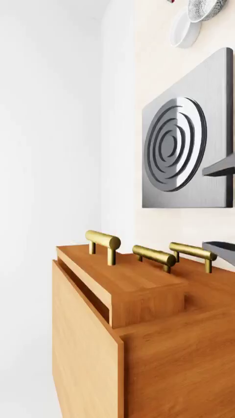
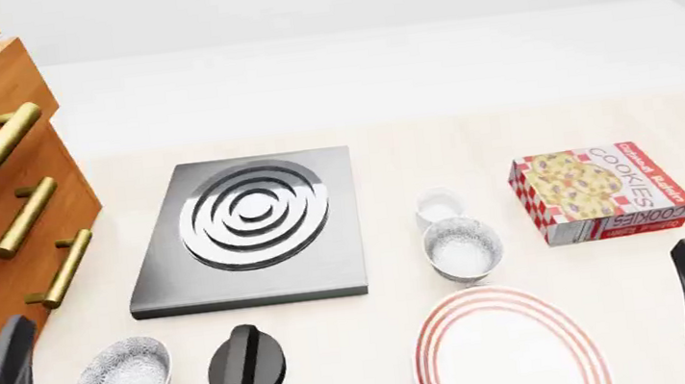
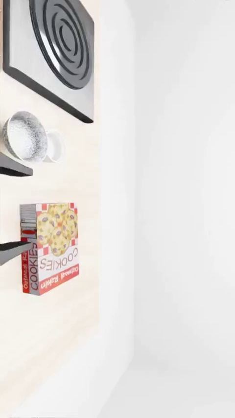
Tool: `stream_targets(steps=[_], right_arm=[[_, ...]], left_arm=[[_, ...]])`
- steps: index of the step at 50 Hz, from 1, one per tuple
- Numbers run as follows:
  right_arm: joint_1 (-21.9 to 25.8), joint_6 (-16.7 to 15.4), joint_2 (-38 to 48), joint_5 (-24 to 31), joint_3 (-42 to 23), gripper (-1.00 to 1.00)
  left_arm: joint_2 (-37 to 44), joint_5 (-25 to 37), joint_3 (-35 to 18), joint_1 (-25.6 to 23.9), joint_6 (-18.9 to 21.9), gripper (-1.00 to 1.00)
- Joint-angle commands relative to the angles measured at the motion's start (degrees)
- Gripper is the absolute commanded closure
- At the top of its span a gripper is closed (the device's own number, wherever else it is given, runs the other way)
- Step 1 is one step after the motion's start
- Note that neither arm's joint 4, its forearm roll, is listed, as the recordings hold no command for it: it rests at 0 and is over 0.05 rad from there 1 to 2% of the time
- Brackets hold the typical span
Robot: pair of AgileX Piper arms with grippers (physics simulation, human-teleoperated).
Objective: Pick the akita bowl between the plate and the ramekin and place it on the plate.
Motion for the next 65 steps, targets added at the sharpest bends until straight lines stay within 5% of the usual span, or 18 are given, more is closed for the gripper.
stream_targets(steps=[1,24,37,52,59,61,65], right_arm=[[0.7,-1.1,0.6,-0.3,-0.1,-1.0],[2.0,-3.0,0.1,3.7,-2.0,-1.0],[1.7,-5.2,-0.1,17.6,-19.0,-1.0],[5.7,-4.6,11.6,22.4,-35.3,-1.0],[9.5,-8.0,20.2,26.5,-46.8,-1.0],[10.5,-11.0,20.8,27.0,-48.6,-1.0],[10.5,-11.0,20.8,27.0,-48.6,-1.0]], left_arm=[[0.0,0.0,0.0,0.0,0.0,-1.0],[0.0,0.0,0.0,0.0,0.0,-1.0],[0.0,0.0,0.0,0.0,0.0,-1.0],[0.0,0.0,0.0,0.0,0.0,-1.0],[0.0,0.0,0.0,0.0,0.0,-1.0],[0.0,0.0,0.0,0.0,0.0,-1.0],[0.0,0.0,0.0,0.0,0.0,-1.0]])
